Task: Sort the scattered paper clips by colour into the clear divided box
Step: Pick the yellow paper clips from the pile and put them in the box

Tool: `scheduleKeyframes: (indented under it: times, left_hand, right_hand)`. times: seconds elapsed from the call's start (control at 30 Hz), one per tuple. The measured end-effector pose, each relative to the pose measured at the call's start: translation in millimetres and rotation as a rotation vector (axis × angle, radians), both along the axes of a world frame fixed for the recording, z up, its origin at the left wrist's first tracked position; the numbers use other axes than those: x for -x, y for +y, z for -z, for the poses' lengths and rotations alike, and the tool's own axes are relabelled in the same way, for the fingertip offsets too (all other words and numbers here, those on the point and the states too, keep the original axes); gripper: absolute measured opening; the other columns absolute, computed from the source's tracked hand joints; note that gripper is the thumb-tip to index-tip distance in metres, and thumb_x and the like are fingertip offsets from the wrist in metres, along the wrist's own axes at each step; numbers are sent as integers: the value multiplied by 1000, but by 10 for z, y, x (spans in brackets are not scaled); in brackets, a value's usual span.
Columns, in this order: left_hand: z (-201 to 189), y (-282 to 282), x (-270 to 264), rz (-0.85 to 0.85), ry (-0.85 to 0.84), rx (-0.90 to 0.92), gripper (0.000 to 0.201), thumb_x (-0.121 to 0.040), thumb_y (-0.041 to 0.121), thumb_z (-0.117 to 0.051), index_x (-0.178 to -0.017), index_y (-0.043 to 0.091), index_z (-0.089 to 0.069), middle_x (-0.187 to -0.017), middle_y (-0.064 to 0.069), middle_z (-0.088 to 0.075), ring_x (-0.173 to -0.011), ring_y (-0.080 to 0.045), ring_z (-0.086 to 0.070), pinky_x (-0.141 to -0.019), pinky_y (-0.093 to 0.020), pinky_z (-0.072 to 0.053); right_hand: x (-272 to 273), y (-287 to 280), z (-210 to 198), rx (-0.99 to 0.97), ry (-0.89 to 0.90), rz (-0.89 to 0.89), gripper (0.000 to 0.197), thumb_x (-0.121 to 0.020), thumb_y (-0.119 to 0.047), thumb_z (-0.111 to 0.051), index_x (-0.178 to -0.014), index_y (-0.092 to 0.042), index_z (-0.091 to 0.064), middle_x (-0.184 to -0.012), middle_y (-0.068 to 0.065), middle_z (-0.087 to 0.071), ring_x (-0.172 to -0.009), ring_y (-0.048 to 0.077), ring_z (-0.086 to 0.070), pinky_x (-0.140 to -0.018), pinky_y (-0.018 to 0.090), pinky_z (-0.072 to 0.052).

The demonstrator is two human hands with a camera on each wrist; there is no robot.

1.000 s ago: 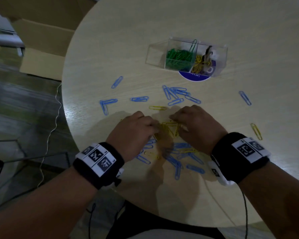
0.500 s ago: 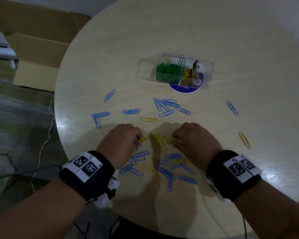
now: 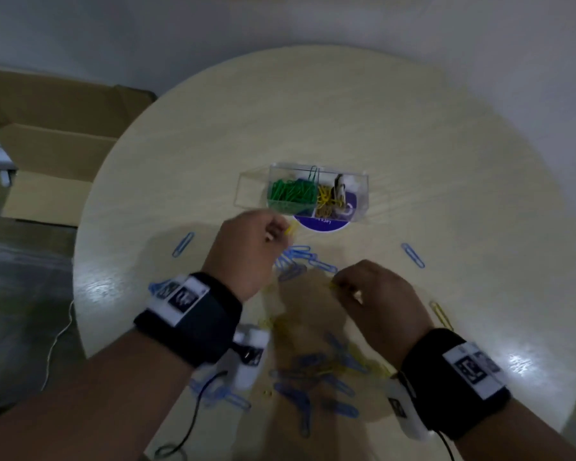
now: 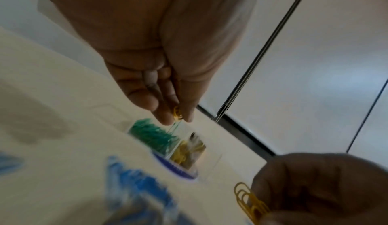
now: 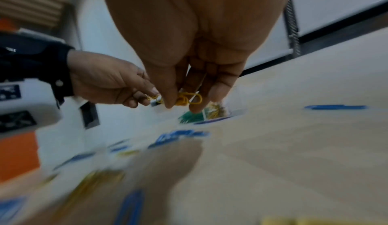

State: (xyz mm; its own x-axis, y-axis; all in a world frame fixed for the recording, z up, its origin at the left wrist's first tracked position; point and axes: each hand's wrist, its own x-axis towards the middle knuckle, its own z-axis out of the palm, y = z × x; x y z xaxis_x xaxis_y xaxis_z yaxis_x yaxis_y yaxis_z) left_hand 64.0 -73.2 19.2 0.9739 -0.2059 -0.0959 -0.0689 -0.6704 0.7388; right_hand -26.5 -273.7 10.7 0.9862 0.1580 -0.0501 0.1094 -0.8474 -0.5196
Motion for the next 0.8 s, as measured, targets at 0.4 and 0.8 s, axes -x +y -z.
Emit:
scheduleKeyframes:
  times: [0.4,0.8]
  left_hand:
    - [126,-658,-673,-154,-96,55,42,-94,26,-58,-134,18,-50,-109,-4,-57,-86,-26,-66,-83,-44,-55]
    - [92,625,377,-186,-76,-5,16,-97,23,-54,-109,29,-64,-100,7,-61,-80,-7,-62,-75,-31,-53]
  right_hand:
    - [-852,-350,-180,-327,35,471,9,-75,-25,-71,-84,-22,-70,-73,-5,-70,-67,15,-66,-69,37,-56]
    - [-1091,-60,-247,-318,15,455,14,-84,-26,-59,-85,-21,-71,-81,2,-74,-73,22,-71,-72,43,-58]
